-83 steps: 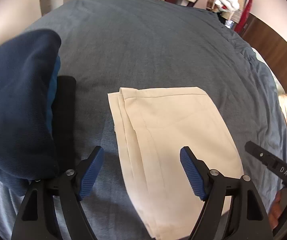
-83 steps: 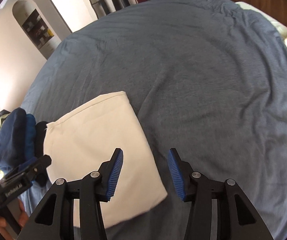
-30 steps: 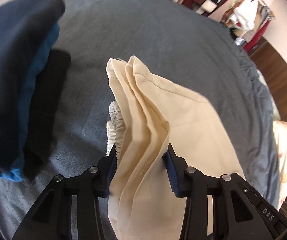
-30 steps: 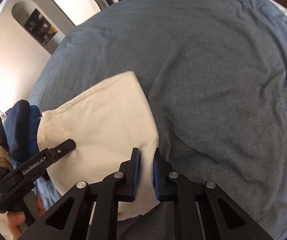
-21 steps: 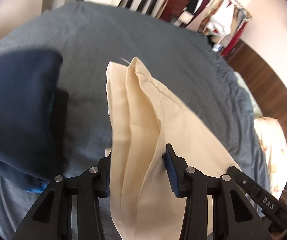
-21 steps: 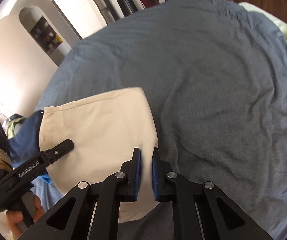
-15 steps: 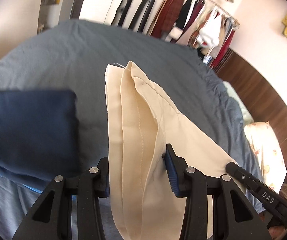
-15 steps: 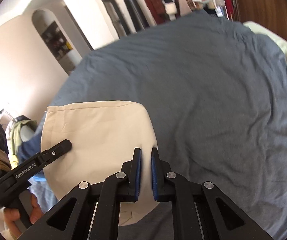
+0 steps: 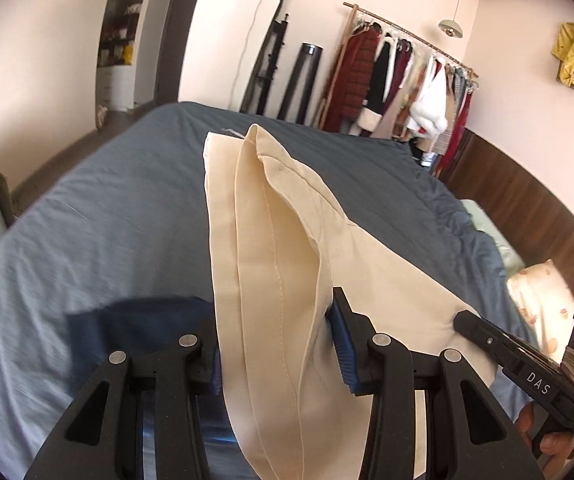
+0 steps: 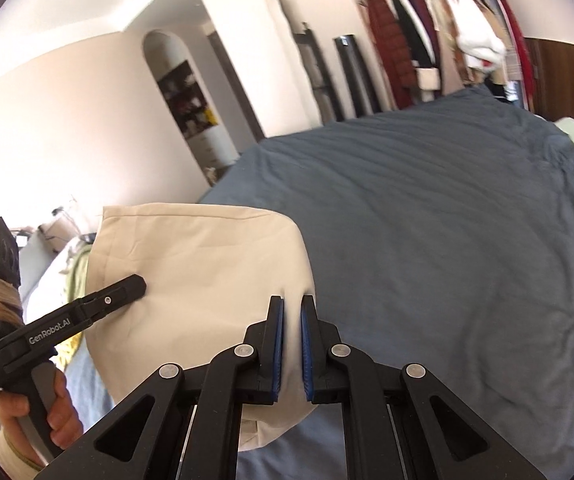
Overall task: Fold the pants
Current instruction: 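Carry the folded pants with both tools onto the stack of blue clothes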
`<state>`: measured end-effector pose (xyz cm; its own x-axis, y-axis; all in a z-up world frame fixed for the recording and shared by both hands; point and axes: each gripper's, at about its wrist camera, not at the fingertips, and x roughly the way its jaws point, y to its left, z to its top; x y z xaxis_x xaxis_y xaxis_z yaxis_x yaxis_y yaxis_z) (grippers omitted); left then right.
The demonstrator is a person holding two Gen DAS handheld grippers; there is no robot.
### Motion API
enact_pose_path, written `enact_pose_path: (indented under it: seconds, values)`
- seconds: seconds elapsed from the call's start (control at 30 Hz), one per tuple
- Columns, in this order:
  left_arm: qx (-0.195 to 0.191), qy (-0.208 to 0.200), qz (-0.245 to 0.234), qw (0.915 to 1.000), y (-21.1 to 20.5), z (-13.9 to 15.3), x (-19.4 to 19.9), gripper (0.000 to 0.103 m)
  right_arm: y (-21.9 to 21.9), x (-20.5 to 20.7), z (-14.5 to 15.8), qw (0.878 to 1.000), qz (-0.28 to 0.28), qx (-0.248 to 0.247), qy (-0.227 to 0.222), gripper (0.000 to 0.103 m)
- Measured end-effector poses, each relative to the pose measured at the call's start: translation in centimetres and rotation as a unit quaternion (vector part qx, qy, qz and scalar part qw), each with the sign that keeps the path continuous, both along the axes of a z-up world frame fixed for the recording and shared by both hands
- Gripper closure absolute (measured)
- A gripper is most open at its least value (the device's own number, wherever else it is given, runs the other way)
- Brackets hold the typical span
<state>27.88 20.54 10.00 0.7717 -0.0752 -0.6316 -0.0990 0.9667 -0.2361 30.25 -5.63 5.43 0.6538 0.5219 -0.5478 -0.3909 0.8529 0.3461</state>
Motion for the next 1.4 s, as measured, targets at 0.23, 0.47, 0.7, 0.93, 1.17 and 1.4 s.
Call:
enact_pose_path:
  seconds: [0.23, 0.47, 0.7, 0.93, 1.17, 1.4]
  values:
    - [0.017, 0.037, -0.008, 0.9991, 5.3, -2.7, 2.0, 0.060, 5.8, 1.9, -2.4, 1.000, 0.018, 0.004, 0.006, 0.094]
    - [-0.002, 0.095, -0.016, 0.9954, 7.4, -7.3, 3.3, 0.060, 8.0, 2.8, -5.6, 0.999, 0.011, -0.012, 0.042, 0.094]
    - [-0.013, 0.126, -0.011, 0.9919, 7.8, -8.8, 3.6, 0.059, 8.3, 2.9, -9.1, 0.994, 0.014, -0.011, 0.112, 0.093]
    - [-0.031, 0.152, 0.012, 0.9877, 9.2, -10.3, 3.2, 0.057, 9.2, 2.9, -10.6, 0.988, 0.004, -0.038, 0.148, 0.065]
    - [-0.020, 0.145, 0.035, 0.9886, 11.3, -9.5, 1.9, 0.055, 9.7, 2.3, -10.5, 0.981, -0.019, -0.070, 0.178, 0.057]
    - [0.043, 0.143, 0.074, 0.9861, 11.6, -9.7, 1.1, 0.043, 10.0, 1.2, -9.4, 0.973, -0.036, -0.121, 0.193, 0.057]
